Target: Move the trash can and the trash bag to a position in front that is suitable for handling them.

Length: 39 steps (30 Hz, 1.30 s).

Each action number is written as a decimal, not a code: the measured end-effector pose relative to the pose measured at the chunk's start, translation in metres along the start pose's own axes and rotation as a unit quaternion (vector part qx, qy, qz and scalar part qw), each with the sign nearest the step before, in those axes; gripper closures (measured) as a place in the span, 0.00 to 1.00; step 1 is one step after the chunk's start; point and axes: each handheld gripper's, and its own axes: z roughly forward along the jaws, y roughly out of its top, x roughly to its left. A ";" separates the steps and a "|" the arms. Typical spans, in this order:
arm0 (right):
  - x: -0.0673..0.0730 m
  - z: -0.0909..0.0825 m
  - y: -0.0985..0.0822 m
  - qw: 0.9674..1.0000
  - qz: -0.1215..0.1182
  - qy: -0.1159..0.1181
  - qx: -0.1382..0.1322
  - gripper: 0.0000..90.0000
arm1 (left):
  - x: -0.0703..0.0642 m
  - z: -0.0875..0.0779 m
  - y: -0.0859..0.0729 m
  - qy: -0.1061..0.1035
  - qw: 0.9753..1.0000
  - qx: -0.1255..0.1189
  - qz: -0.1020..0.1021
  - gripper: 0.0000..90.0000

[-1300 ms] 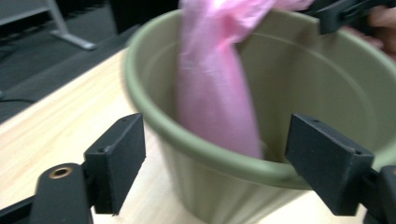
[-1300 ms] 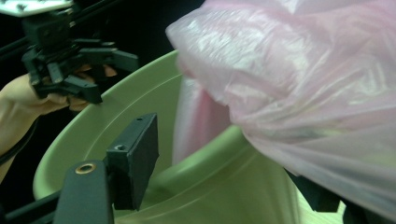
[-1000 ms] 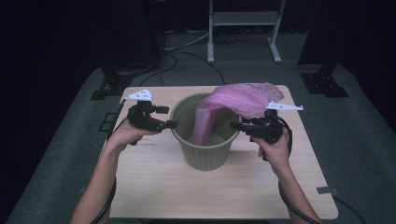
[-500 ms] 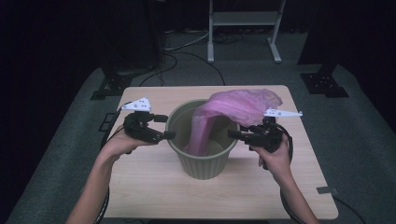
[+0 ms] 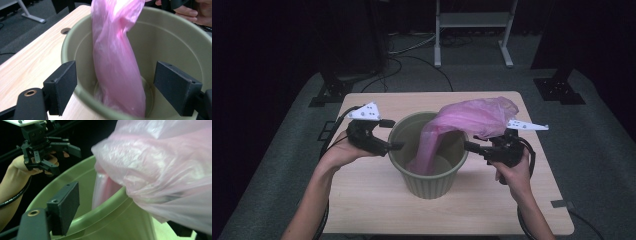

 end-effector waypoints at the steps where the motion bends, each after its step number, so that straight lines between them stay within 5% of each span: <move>1: 0.000 0.000 0.000 1.000 0.000 0.000 0.000 0.22 | 0.000 0.003 0.004 -0.001 1.000 0.001 0.003 0.20; 5: -0.003 -0.008 0.006 0.999 -0.011 -0.007 -0.033 0.36 | 0.000 0.011 0.016 -0.005 1.000 0.001 0.012 0.20; 8: -0.001 -0.014 0.018 0.998 -0.035 -0.026 -0.056 0.62 | -0.002 0.017 0.026 -0.015 1.000 -0.003 0.017 0.20; 16: 0.003 -0.008 0.036 0.996 -0.050 -0.033 -0.062 0.98 | -0.004 0.024 0.044 -0.018 0.999 -0.003 0.031 0.20; 23: 0.014 0.005 0.038 0.997 -0.078 -0.016 -0.023 1.00 | -0.014 0.029 0.058 -0.019 0.998 -0.011 0.055 0.20; 31: 0.041 0.033 0.039 0.991 -0.127 -0.005 0.048 1.00 | -0.033 0.038 0.070 -0.008 0.993 -0.010 0.114 0.25; 33: 0.045 0.038 0.039 0.989 -0.132 0.003 0.061 1.00 | -0.035 0.038 0.072 -0.007 0.992 -0.022 0.122 0.34; 39: 0.056 0.046 0.036 0.986 -0.142 0.022 0.089 1.00 | -0.038 0.040 0.072 -0.008 0.988 -0.009 0.151 0.71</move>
